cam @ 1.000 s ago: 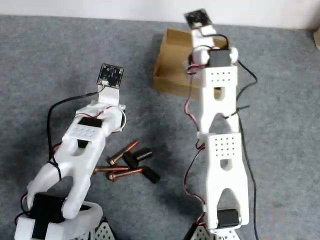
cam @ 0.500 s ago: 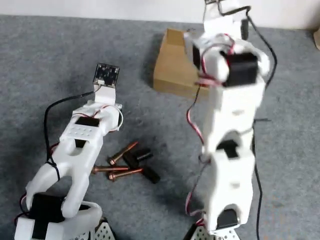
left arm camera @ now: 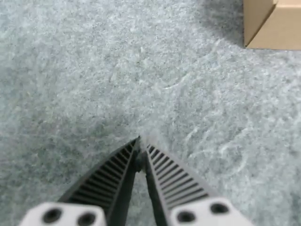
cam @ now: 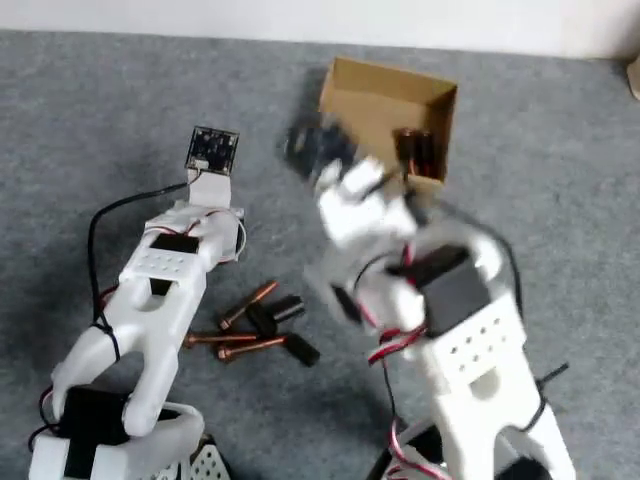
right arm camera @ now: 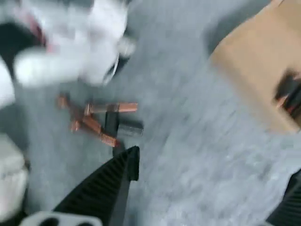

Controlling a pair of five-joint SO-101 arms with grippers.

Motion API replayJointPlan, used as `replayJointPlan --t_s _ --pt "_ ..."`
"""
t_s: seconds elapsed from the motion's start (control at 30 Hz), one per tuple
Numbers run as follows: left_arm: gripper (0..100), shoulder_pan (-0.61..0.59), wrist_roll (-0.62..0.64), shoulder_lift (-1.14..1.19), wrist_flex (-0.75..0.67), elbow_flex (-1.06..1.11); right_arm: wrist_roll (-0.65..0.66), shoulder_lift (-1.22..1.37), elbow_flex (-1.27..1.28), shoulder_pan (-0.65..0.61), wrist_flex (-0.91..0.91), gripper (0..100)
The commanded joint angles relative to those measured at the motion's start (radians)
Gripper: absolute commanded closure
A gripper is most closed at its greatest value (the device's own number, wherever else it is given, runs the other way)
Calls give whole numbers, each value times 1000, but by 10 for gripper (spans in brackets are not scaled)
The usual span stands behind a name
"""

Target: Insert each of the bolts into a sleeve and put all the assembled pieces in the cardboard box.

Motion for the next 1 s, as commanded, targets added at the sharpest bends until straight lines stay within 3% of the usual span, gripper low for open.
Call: replayJointPlan --t_s 0.0,0.1,0.23,0.4,0.6,0.97 --pt "993 -13 6 -8 -18 -45 91 -131 464 -41 -174 574" --pt "993 -13 6 -8 -18 -45 130 -160 737 -45 -298 574" --pt "993 -42 40 -8 -18 -48 124 -150 846 -64 -435 574" --pt "993 -84 80 -8 -18 -51 118 -117 875 -124 -510 574" --pt "993 -154 167 -8 -18 -51 -9 -68 877 -197 -674 574" --pt "993 -176 186 -8 -18 -53 -60 156 878 -202 -829 574"
